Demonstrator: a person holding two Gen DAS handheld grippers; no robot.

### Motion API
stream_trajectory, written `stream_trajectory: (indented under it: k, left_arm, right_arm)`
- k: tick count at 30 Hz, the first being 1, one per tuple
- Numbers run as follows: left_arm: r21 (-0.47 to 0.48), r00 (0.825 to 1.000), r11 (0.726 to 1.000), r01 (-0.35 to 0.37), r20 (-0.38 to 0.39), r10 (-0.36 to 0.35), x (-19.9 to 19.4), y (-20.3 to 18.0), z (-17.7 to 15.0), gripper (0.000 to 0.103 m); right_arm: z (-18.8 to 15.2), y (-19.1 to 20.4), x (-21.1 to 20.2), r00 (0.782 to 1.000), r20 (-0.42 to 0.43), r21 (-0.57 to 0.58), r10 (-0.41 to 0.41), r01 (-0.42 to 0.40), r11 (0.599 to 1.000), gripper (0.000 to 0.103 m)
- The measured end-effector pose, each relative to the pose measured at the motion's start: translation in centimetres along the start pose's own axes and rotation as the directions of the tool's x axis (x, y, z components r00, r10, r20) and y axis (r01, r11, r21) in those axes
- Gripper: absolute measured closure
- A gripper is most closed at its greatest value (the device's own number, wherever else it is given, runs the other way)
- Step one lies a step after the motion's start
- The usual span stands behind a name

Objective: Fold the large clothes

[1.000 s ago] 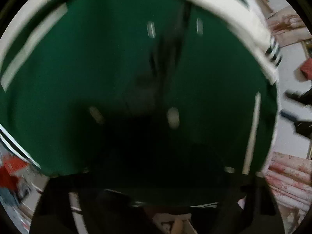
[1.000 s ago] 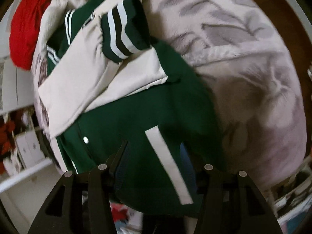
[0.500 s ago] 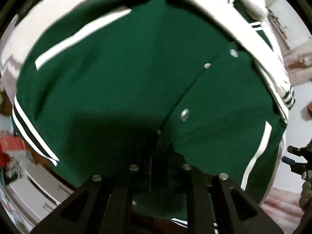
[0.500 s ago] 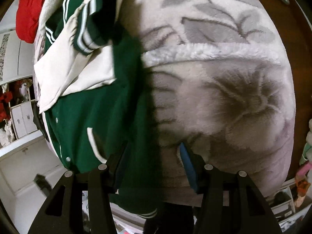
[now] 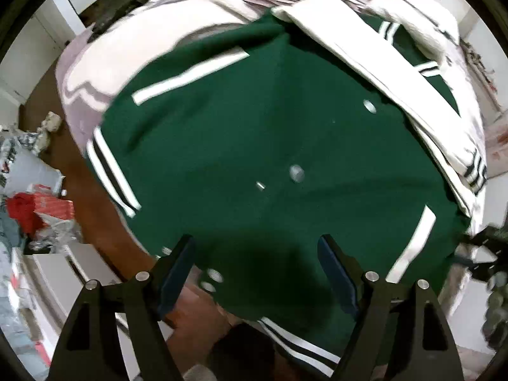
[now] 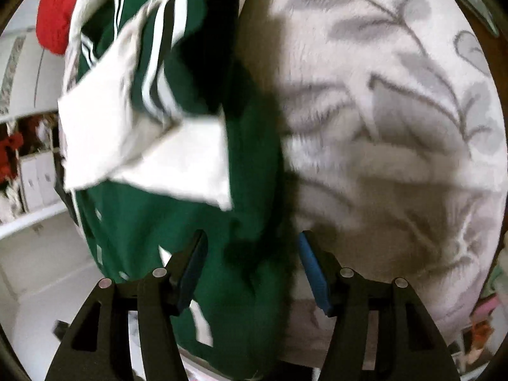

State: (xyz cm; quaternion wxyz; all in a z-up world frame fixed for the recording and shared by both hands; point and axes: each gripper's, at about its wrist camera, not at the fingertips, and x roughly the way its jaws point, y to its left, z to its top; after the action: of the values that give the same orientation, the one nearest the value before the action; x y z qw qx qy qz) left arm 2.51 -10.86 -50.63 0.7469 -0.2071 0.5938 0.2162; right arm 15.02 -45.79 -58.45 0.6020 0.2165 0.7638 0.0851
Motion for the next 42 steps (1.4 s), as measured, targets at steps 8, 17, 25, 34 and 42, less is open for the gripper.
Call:
stream_trajectory:
  k: [8,17,25,34,42]
  left_arm:
    - [0.139,0.999,0.989,-0.041,0.000,0.041,2.6,-1.9,-1.6,0.025]
    - [0.458,0.968,0.857,-0.236,0.185,0.168,-3.7,-12.9,-9.9,0.000]
    - [0.608,0.868,0.620,-0.496,0.333,0.368,1.9,-24.7,-17.9,0.000]
    - [0.548,0.857,0.662,-0.511,0.264,0.442,5.8,-24.6,-15.6,0.000]
    - [0.431,0.895,0.786,-0.443,0.268,0.357,0.0,-22.4,-12.3,0.088]
  right_arm:
    - [-3.7,-1.1,1.9,0.980,-0.057,-0.059,-0.192,0.189,0.980,0.050]
    - [-6.6,2.0,-8.3,0.964,0.081,-0.126,-0.253,0.261,0.957,0.035]
    - [-3.8,-1.2,-9.4,0.971,0.045,-0.159,-0.236,0.240,0.958,0.034]
    - [3.0,-5.1,-10.1,0.989,0.062,-0.152,-0.131,0.139,0.979,0.034]
    - [10.7,-2.7,-5.6,0.940,0.011,-0.186,0.341,-0.333,0.924,0.016]
